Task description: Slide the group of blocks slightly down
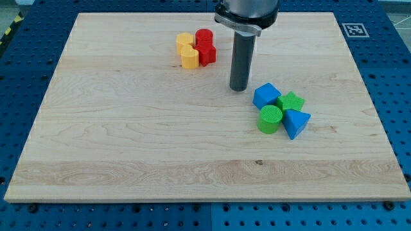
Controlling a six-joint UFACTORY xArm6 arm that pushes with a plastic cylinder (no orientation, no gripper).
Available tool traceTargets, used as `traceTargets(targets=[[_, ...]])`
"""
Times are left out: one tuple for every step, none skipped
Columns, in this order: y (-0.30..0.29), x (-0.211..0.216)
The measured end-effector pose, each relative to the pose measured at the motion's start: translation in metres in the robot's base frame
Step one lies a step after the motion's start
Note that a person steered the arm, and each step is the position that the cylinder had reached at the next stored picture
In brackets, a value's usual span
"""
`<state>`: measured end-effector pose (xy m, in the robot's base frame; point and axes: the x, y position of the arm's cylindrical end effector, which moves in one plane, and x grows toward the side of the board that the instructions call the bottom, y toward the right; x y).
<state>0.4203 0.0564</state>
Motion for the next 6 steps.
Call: traceTargets(targets=[[0.001, 0.009], [0.001, -0.002], [0.006, -0.017], [0.015, -0.016], [0.026, -0.005], [0.033, 0.012]])
